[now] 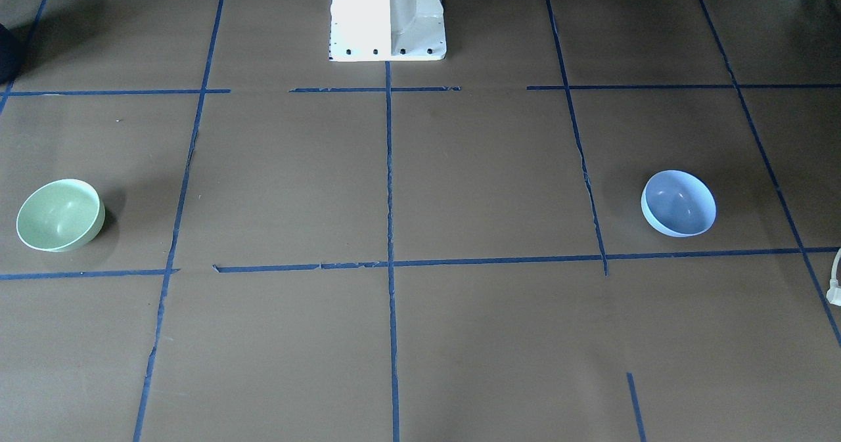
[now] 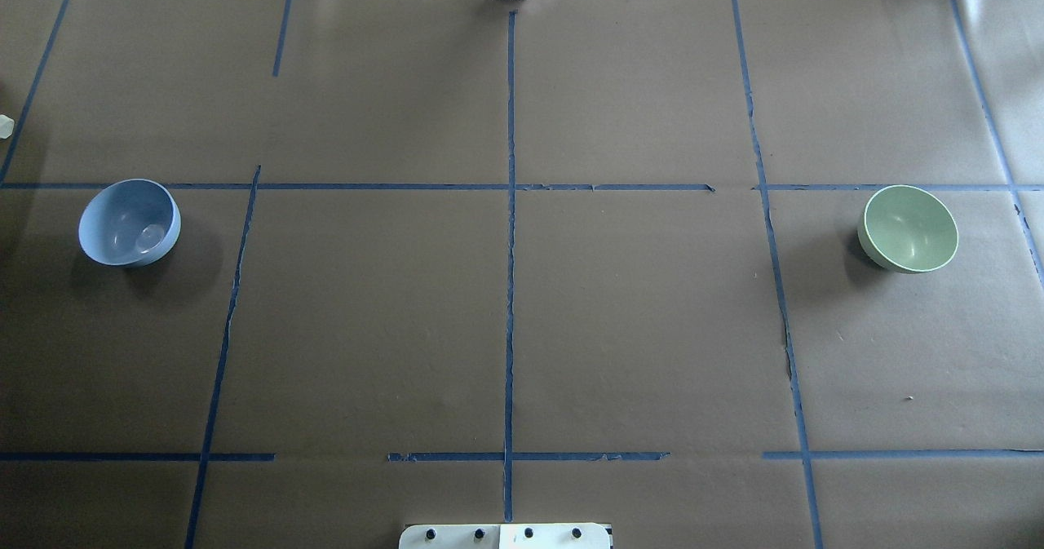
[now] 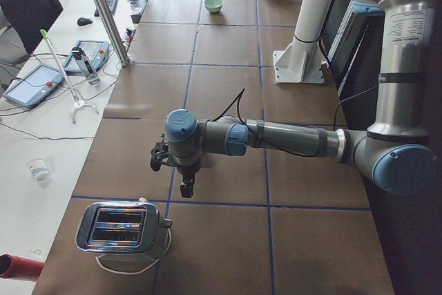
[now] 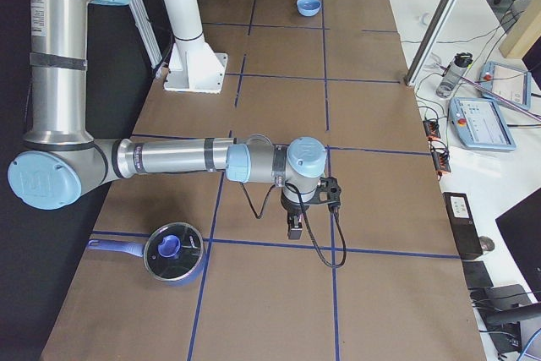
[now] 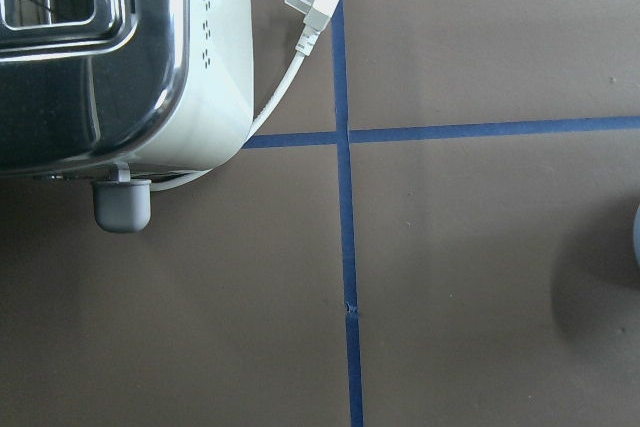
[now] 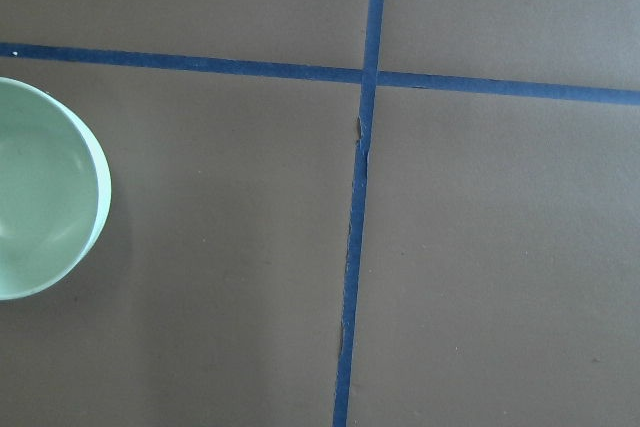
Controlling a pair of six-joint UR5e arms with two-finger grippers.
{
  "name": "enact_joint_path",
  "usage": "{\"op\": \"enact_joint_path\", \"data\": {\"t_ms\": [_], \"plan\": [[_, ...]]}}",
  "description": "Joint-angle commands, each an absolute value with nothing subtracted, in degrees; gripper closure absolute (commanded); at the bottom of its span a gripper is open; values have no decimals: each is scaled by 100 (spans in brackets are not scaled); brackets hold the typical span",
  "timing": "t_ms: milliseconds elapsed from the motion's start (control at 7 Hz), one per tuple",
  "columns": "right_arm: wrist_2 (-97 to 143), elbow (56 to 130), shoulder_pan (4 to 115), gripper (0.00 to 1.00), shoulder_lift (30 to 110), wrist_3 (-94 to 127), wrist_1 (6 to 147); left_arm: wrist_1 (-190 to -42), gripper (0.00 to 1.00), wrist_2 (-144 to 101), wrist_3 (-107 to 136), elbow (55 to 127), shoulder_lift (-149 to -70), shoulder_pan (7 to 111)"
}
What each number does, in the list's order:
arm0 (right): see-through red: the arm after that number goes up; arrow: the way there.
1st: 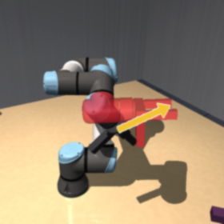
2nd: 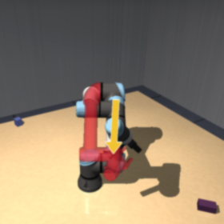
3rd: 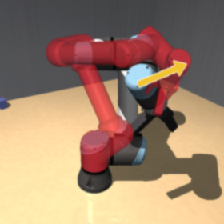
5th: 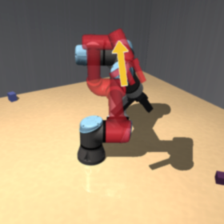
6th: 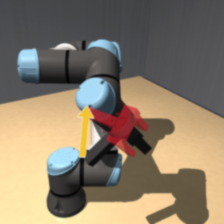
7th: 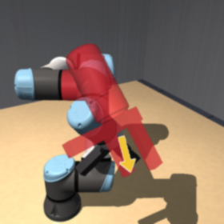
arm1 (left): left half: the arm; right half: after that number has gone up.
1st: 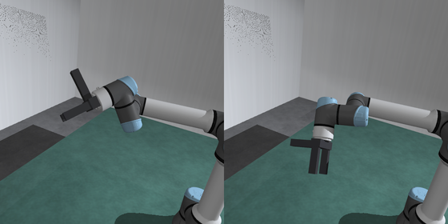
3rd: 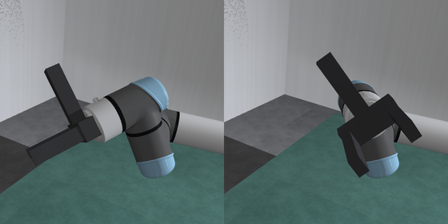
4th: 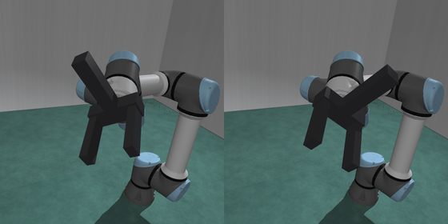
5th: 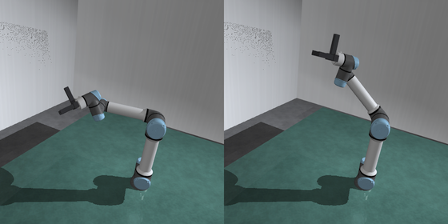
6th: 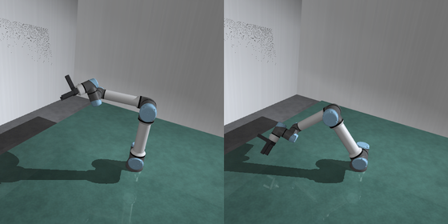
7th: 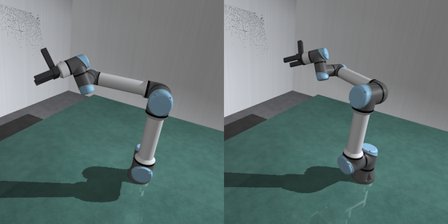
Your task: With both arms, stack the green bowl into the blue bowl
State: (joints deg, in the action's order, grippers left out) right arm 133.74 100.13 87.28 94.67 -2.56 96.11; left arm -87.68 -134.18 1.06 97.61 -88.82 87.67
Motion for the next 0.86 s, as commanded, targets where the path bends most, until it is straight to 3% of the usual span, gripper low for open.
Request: {"op": "enact_joint_path", "data": {"t_ms": [0,714], "plan": [[13377,10020,8719,0,9422,-246,9606,-8859,0,-13430,559,9826,-8930,8597],[13386,10011,8701,0,9396,-229,9615,-10290,0,-13438,2738,9642,-9034,7403]]}}
